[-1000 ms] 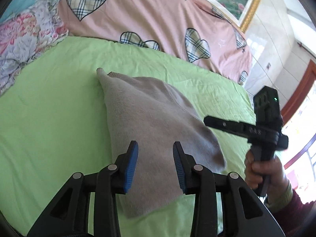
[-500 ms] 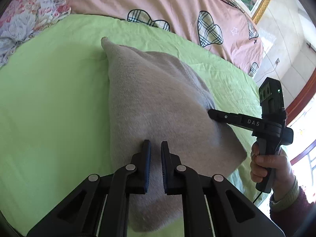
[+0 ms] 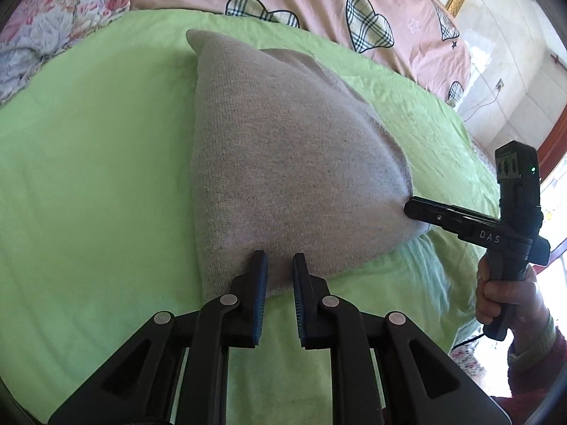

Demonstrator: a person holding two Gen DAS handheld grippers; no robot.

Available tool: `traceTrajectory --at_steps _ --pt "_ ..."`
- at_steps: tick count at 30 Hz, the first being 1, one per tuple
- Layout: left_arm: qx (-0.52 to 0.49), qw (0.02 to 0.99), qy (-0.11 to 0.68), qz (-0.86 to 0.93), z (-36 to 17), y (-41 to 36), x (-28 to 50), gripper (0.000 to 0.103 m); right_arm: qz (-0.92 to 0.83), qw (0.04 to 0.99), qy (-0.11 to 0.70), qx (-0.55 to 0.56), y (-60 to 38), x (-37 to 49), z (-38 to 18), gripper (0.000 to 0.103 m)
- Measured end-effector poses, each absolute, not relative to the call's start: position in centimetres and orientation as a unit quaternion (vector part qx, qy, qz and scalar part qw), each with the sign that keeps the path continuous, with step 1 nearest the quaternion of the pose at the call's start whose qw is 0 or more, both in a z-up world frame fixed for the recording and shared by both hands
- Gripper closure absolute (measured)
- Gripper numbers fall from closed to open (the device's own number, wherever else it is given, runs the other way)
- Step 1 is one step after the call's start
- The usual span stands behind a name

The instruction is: Fold small clothes

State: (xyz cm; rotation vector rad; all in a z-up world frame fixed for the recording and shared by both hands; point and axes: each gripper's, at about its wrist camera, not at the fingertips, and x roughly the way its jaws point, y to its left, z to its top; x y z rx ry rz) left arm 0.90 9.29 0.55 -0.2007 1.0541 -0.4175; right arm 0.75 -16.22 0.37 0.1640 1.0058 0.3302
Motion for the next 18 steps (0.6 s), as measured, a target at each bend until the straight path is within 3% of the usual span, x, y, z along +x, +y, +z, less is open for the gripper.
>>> traceTrajectory --at_steps 13,15,17,18 --pt "-0.085 0.84 0.506 -0.175 1.3 8.8 0.7 0.087 0.135 0.865 0.478 0.069 -15.8 0.0 0.7 0.066" --pt "-0.083 0.841 0.504 -0.178 2.1 8.9 0.8 0.082 0.134 0.864 0.479 0.079 -15.8 -0.3 1.3 0.065" --pt "-0.08 0.849 0.493 -0.172 3.4 9.3 1.1 0.065 0.137 0.868 0.469 0.088 -16.0 -0.6 2.5 0.065" --pt "-0.081 0.853 0.488 -0.166 3.9 9.5 1.3 0.062 0.133 0.872 0.464 0.086 -16.0 -0.7 2.9 0.065"
